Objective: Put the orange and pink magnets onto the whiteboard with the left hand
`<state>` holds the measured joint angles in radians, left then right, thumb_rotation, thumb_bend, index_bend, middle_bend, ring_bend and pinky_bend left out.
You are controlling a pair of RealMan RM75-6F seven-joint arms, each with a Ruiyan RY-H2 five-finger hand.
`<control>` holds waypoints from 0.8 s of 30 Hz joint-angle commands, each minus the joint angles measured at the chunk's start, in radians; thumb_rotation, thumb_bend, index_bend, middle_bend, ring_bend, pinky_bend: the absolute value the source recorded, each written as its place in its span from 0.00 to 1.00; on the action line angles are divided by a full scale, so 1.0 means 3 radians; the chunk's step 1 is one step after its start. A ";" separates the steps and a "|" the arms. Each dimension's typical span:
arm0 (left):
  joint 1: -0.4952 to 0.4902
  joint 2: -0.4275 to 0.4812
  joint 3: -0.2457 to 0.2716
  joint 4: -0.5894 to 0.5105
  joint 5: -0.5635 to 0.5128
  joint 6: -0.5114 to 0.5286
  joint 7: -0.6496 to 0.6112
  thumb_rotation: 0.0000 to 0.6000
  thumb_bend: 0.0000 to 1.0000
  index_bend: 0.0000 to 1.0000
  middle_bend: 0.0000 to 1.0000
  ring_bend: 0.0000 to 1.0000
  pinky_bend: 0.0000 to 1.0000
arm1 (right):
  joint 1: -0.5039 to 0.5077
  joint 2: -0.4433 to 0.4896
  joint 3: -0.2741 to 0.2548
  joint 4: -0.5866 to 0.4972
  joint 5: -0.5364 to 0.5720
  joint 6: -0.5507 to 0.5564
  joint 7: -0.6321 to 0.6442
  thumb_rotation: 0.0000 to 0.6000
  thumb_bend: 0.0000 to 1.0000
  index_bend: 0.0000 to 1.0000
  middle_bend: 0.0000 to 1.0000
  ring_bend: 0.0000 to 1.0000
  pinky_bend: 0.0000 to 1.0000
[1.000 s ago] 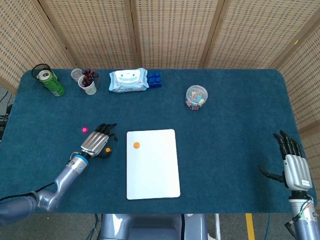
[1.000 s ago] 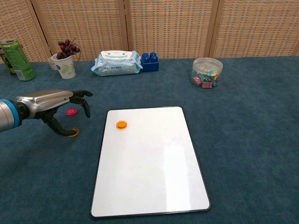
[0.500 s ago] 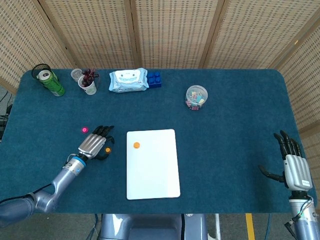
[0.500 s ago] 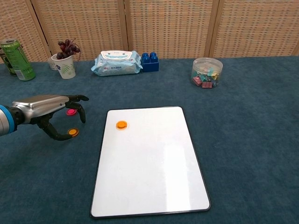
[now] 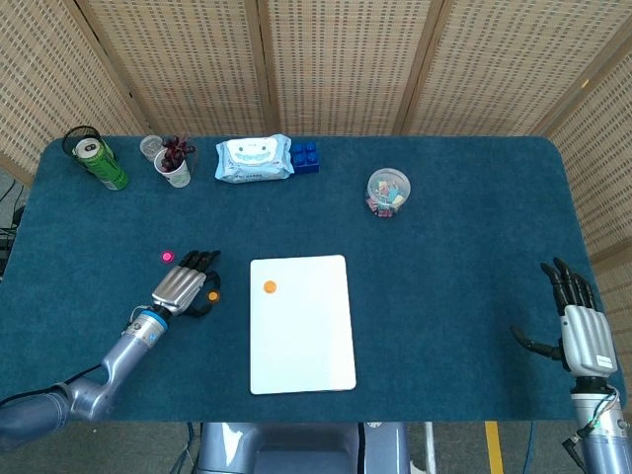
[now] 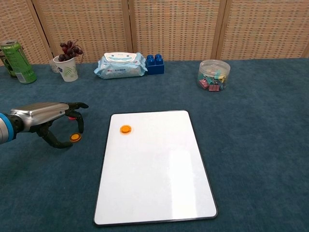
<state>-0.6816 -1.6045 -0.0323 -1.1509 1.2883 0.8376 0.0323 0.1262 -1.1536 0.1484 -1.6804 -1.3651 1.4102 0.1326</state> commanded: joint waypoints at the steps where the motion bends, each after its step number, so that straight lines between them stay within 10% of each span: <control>1: 0.0001 -0.0007 -0.0004 0.0012 -0.0017 -0.0028 0.0023 1.00 0.32 0.45 0.00 0.00 0.00 | 0.0000 -0.0001 0.0000 0.0000 0.0000 0.0000 0.0002 1.00 0.26 0.00 0.00 0.00 0.00; 24: -0.0262 -0.0111 -0.0130 -0.0302 0.0259 -0.0004 0.0391 1.00 0.32 0.53 0.00 0.00 0.00 | -0.0002 0.0004 0.0002 -0.0003 0.0004 -0.0004 0.0020 1.00 0.26 0.00 0.00 0.00 0.00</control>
<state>-0.7493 -1.6249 -0.0650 -1.2382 1.3771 0.8520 0.1396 0.1256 -1.1524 0.1491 -1.6815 -1.3639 1.4092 0.1385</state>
